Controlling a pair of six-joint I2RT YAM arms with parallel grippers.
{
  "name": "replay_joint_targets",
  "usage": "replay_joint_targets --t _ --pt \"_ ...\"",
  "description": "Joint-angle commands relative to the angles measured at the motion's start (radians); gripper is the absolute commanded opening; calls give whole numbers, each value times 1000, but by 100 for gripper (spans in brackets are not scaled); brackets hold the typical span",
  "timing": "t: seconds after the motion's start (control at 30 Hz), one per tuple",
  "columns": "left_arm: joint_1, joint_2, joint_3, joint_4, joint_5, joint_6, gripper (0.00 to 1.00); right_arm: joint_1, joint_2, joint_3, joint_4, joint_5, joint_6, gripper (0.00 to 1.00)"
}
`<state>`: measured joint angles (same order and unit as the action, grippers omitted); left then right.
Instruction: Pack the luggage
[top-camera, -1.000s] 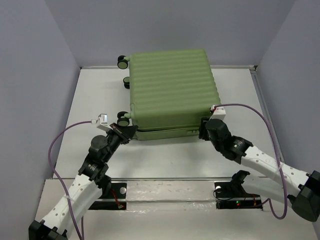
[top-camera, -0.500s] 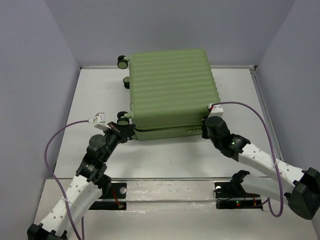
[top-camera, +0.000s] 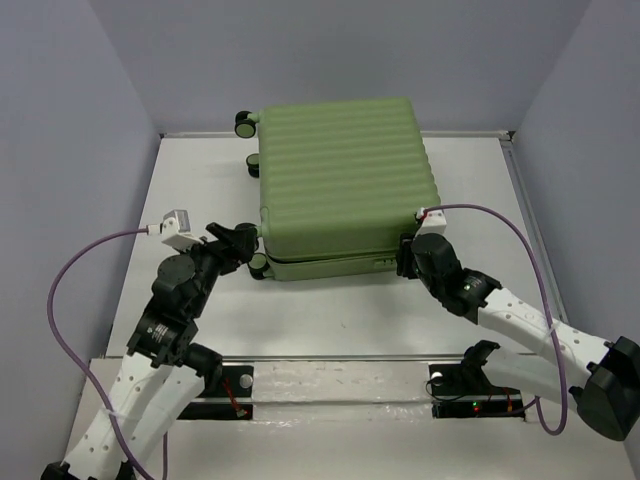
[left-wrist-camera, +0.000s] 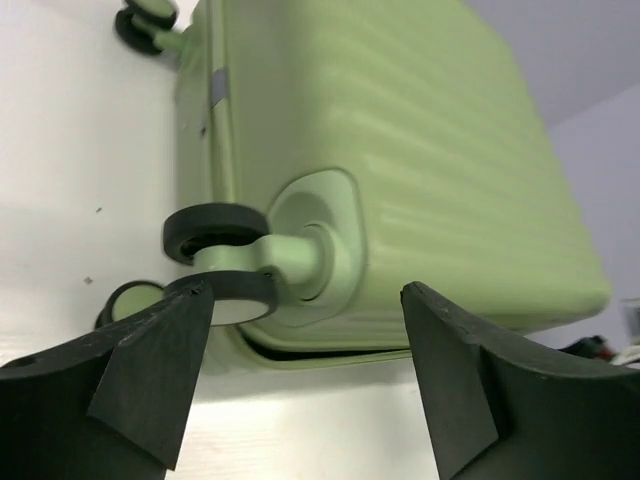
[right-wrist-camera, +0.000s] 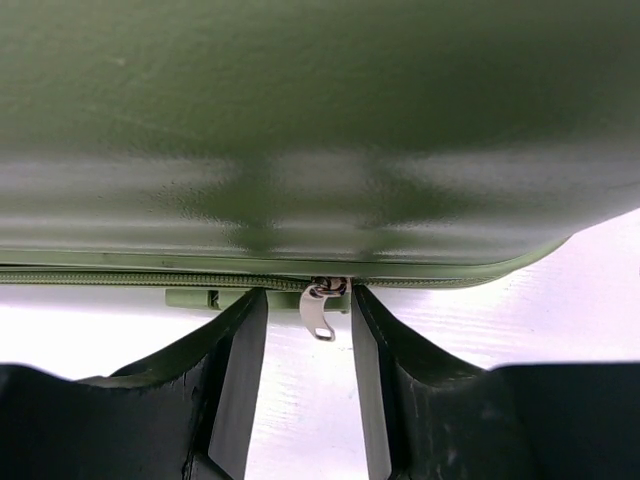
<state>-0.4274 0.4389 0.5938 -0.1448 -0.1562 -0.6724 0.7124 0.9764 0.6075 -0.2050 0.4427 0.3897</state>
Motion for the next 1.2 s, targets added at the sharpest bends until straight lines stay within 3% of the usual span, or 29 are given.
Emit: replay_joint_targets --t 0.0,0.17,0.33,0.4,0.5,0.7,0.87,1.0,1.17 --pt "48 101 -5 -32 62 48 92 -7 11 0 59 -52 6 45" --pt "134 178 6 57 222 62 93 -7 18 3 36 -62 8 46" --pt "177 228 8 106 308 73 86 -7 62 31 27 -62 5 47" --pt "180 241 3 125 332 71 81 -7 85 37 13 -41 23 40" --pt "182 239 -18 132 353 74 65 -7 74 32 12 -18 37 33" --pt "182 245 -37 139 388 79 56 -7 64 25 13 -10 43 7" --pt "182 274 -57 206 434 66 49 -7 65 21 64 -84 8 7" --pt "182 322 -72 275 483 47 37 31 59 12 165 -226 -2 7" --pt "142 374 -45 350 520 13 7 241 146 40 355 -280 11 7"
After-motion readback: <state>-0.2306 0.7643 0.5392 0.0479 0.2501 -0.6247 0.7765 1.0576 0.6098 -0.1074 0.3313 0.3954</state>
